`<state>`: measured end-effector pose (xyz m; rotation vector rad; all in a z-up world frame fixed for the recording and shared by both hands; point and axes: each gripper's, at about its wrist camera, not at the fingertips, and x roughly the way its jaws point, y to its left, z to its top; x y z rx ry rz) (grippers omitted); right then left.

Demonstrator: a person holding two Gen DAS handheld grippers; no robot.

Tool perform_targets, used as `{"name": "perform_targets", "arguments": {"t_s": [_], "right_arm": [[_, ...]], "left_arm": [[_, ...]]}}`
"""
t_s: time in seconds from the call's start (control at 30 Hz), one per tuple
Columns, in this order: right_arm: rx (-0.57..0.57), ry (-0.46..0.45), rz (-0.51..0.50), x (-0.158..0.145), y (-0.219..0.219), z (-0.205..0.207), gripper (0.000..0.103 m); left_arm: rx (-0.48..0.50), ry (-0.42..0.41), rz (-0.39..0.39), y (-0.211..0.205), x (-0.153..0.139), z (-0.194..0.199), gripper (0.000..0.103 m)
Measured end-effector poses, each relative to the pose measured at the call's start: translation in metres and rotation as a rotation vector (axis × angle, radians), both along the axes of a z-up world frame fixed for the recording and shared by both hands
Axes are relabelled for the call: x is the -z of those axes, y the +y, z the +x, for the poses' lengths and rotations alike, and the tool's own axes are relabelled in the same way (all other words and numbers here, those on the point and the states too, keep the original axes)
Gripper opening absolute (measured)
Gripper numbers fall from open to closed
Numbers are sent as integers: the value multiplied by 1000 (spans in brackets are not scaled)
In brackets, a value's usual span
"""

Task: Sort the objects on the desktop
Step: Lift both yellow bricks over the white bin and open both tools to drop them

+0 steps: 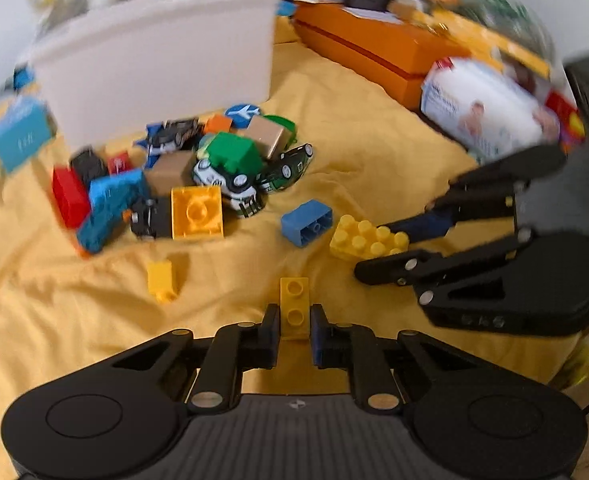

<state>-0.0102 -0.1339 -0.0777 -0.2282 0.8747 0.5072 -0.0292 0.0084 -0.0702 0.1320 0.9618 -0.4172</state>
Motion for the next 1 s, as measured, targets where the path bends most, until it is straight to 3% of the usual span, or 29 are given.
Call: {"name": "perform_targets", "arguments": {"t_s": [0.17, 0.3, 0.47, 0.67, 0.77, 0.9, 1.0], "right_arm": [[52, 11, 34, -15, -8, 5, 29], [119, -54, 83, -47, -17, 15, 29], [197, -211, 146, -102, -17, 48, 29], [282, -350, 234, -150, -10, 115, 30], [340, -377, 244, -160, 3, 150, 30], [387, -318, 267, -149, 10, 188, 30], [396, -280, 218, -135, 18, 201, 32]], "left_arm": [[-53, -36, -84, 14, -32, 2, 17], [-53, -156, -135, 31, -78, 17, 17], [-65, -290, -210, 58, -132, 66, 17], [-99, -421, -201, 77, -173, 137, 17], [-144, -419, -179, 80, -173, 180, 17], [-212, -323, -143, 82, -143, 234, 17], [-228, -254, -88, 76, -123, 254, 18]]}}
